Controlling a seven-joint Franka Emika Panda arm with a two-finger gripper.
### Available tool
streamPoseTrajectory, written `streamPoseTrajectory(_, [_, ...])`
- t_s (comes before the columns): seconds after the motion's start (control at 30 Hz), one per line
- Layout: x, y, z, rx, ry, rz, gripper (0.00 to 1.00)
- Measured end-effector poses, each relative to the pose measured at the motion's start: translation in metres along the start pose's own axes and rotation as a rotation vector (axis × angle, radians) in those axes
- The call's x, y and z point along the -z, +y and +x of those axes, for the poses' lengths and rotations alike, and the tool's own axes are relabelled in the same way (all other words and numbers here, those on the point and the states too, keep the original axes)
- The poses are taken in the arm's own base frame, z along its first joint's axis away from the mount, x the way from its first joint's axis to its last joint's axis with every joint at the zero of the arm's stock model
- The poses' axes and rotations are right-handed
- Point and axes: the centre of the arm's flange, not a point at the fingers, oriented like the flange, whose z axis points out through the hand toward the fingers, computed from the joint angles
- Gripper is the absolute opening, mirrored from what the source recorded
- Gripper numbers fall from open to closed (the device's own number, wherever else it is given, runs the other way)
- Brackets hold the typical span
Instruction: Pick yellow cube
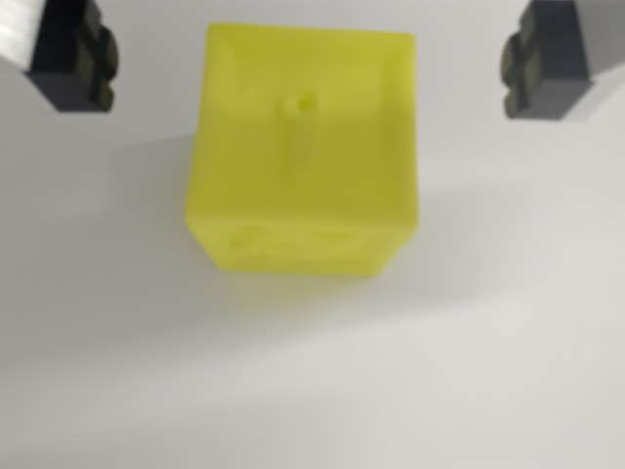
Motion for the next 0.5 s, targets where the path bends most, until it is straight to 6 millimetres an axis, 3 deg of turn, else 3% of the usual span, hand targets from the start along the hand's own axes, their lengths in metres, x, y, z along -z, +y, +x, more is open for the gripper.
streamPoseTrajectory(0.33, [-0.022,-0.013,0.008,-0.002,0.000,0.000,1.00])
streamPoseTrajectory(0.5, [-0.035,-0.011,0.006,-0.003,0.000,0.000,1.00])
